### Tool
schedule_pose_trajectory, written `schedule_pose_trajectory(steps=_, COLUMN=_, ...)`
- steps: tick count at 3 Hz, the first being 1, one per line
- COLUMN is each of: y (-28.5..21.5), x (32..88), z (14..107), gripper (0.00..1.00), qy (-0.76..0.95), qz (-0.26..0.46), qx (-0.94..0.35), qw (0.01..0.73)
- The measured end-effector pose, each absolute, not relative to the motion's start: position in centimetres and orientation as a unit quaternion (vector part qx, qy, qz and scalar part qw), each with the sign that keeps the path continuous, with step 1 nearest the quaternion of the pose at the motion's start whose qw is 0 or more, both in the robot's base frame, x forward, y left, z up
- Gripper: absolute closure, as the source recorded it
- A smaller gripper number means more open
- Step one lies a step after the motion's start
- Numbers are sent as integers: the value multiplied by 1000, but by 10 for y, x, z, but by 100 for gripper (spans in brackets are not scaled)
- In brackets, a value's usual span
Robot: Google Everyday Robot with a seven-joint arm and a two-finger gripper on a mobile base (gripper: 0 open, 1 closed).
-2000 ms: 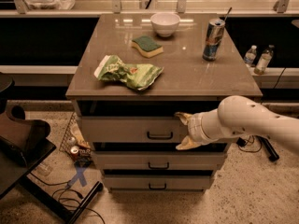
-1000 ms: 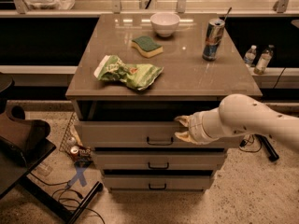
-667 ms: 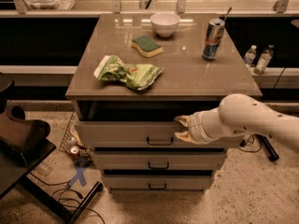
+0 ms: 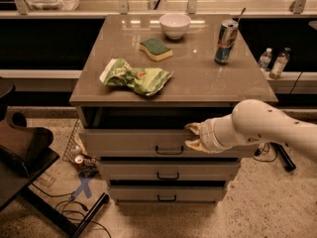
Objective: Open top drawer
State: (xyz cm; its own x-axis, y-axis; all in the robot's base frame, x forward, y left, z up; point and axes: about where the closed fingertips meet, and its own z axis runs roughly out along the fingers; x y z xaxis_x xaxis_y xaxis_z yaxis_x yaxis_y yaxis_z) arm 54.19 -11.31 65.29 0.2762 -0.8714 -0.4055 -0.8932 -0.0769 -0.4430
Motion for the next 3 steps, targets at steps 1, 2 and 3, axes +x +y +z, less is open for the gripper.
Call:
schedule_pose_trajectory(steps=1, y=-113, x=542, z=653, gripper=100, qy=601, qz=17, qx=-734, qw=316)
schedule_pose_trajectory(steps=2, y=-113, x=542, z=653, gripper=100, qy=601, qz=17, qx=-734, qw=316)
schedule_pose_trajectory(steps=3, y=-113, x=542, z=653, gripper=100, qy=601, qz=17, qx=-734, qw=316)
